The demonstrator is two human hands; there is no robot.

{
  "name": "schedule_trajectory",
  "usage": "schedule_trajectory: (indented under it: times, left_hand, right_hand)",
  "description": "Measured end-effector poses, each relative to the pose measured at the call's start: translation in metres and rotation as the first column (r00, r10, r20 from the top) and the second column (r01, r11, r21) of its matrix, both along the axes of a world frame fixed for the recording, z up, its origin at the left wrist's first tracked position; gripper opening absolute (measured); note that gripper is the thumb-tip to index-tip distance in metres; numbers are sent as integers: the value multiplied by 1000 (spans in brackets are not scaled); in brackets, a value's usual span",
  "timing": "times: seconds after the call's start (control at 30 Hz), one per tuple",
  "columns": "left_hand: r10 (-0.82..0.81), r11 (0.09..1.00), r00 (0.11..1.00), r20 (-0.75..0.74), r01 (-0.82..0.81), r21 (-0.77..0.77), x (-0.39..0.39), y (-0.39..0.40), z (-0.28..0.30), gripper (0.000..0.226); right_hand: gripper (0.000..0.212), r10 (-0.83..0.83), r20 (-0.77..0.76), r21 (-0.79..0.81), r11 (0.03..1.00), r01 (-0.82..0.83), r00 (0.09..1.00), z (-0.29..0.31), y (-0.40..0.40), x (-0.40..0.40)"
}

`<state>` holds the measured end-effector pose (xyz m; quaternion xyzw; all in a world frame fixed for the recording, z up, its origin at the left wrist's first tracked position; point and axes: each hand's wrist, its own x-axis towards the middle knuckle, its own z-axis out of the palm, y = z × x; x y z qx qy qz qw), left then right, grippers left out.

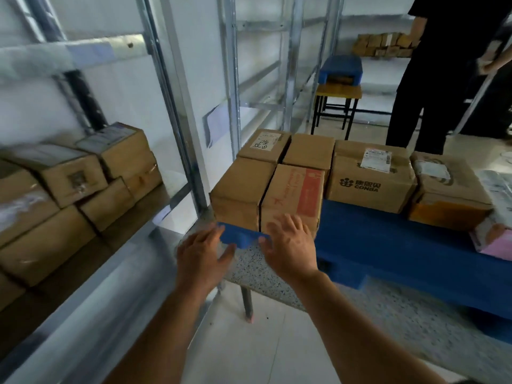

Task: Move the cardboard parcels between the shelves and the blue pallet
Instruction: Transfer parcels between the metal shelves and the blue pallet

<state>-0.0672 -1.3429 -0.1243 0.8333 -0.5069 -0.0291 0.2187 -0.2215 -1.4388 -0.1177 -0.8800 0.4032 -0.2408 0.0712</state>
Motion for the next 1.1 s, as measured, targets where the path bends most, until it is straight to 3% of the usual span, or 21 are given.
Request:
schedule_trajectory:
  times: [0.23, 0.47, 0.63, 0.8, 0.9, 1.1]
  left_hand:
    - [255, 965, 965, 54, -252, -68, 13, 88, 3, 58]
    - [527, 846, 847, 69, -515, -140, 29, 164, 11, 62]
    - [696, 714, 717, 45, -683, -156, 49, 211, 23, 65]
    - [765, 627, 643, -42, -758, -183, 81, 249, 33, 56]
    - [790, 594, 613, 0, -766, -247, 98, 270, 37, 52]
    - [834, 524, 550, -50, -816, -243, 143, 300, 42, 60]
  right_hand:
    - [34, 332, -11, 12, 943, -331, 943, -1, 44, 45]
    - [49, 565, -39, -30, 823, -567, 824, 12, 91, 102]
    - [45, 658, -20, -86, 749, -657, 752, 24, 130, 146]
    - [27, 753, 67, -116, 658, -744, 655, 36, 164, 190]
    - [30, 781, -15, -112, 620, -777, 625, 39, 177, 221]
    - [42, 794, -5, -78, 606, -792, 608, 46, 199, 277]
